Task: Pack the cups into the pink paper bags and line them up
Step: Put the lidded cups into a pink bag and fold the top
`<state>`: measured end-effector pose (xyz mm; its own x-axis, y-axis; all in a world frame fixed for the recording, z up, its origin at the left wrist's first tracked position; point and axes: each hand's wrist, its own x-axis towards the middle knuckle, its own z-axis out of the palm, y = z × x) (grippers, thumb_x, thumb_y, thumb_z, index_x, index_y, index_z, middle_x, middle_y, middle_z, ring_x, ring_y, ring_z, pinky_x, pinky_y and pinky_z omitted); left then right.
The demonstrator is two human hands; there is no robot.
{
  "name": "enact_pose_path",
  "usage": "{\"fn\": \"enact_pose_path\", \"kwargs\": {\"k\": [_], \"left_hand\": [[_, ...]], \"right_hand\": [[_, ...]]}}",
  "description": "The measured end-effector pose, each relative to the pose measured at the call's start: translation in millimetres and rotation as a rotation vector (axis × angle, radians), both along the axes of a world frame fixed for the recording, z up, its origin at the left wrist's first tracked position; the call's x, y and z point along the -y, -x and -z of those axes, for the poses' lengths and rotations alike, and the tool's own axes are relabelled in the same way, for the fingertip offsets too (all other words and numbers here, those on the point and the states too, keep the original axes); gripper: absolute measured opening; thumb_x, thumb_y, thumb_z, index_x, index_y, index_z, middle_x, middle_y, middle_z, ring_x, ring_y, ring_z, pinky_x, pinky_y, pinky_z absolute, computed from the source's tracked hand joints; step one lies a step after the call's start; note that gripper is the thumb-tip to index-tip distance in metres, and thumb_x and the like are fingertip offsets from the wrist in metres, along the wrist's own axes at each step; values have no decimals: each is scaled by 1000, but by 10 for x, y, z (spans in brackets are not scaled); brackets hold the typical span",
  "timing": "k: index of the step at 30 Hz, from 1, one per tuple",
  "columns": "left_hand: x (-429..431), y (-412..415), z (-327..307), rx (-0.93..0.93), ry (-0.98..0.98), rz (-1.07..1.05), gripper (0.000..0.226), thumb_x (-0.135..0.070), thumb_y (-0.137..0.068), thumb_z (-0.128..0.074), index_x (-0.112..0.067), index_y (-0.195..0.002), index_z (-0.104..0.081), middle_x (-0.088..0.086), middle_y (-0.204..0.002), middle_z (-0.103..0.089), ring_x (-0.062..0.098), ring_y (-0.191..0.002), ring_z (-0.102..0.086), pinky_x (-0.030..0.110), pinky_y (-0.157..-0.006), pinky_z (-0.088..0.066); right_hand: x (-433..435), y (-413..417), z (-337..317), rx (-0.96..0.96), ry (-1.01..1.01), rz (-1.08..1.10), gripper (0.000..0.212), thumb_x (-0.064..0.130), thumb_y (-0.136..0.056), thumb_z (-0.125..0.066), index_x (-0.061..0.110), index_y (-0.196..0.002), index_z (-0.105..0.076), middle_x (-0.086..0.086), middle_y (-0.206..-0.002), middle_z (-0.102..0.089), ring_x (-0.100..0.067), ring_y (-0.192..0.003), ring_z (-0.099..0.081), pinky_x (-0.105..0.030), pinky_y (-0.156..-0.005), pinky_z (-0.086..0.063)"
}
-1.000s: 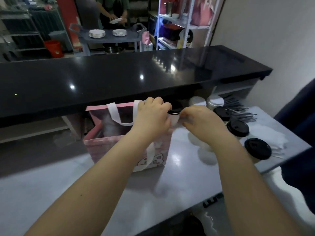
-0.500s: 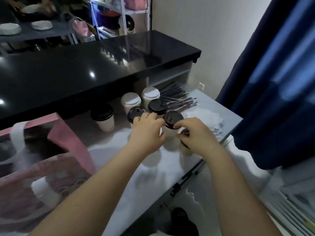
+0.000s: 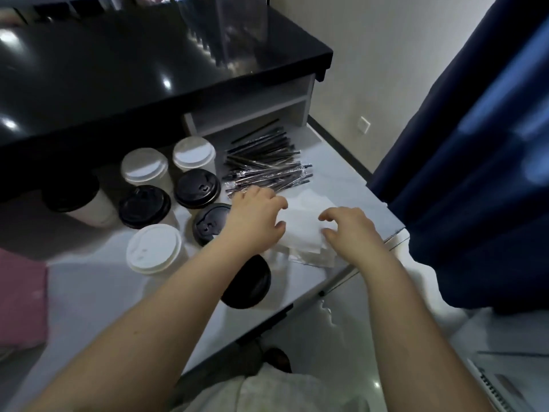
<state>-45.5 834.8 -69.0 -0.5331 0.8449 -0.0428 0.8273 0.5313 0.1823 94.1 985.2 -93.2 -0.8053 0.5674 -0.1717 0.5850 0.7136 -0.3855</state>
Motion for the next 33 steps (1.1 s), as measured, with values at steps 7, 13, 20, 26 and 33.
{"fn": "enact_pose_path", "kwargs": {"k": [7, 13, 20, 26, 33], "left_hand": [[-396, 162, 147, -2, 164, -35, 45, -39, -90, -58, -30, -134, -50, -1, -135, -49, 26, -127, -37, 45, -105, -29], [-478, 194, 224, 41, 177, -66, 45, -37, -90, -58, -33, -134, -49, -4, -137, -48, 25, -129, -35, 44, -102, -28], [-488, 242, 215, 37, 182, -89, 45, -34, -91, -58, -33, -135, -48, -5, -138, -47, 24, -129, -35, 44, -104, -27], [-437, 267, 131, 35, 140, -113, 46, -31, -90, -57, -33, -135, -48, -4, -139, -46, 23, -130, -34, 43, -104, -26], [-288, 247, 2, 35, 40, -152, 46, -27, -88, -59, -34, -133, -51, -6, -133, -51, 22, -127, -36, 41, -101, -28]], "right_hand": [[-391, 506, 379, 120, -51, -18, 59, 52, -86, -61, 22, -134, -46, -3, -141, -45, -33, -132, -30, -45, -102, -30], [-375, 548, 658, 90, -22, 27, 51, 50, -84, -64, 27, -128, -52, -3, -133, -47, -31, -129, -27, -46, -104, -22], [-245, 436, 766, -227, -101, -12, 27, 26, -83, -70, 25, -109, -67, 2, -126, -53, -25, -123, -28, -41, -98, -20], [-184, 413, 697, -279, -20, -48, 26, 14, -80, -66, 23, -104, -63, 6, -103, -64, -24, -104, -50, -35, -85, -23], [-244, 409, 279, -433, 493, 80, 31, 5, -72, -72, 34, -81, -62, 16, -81, -63, 3, -74, -56, -8, -62, -39]]}}
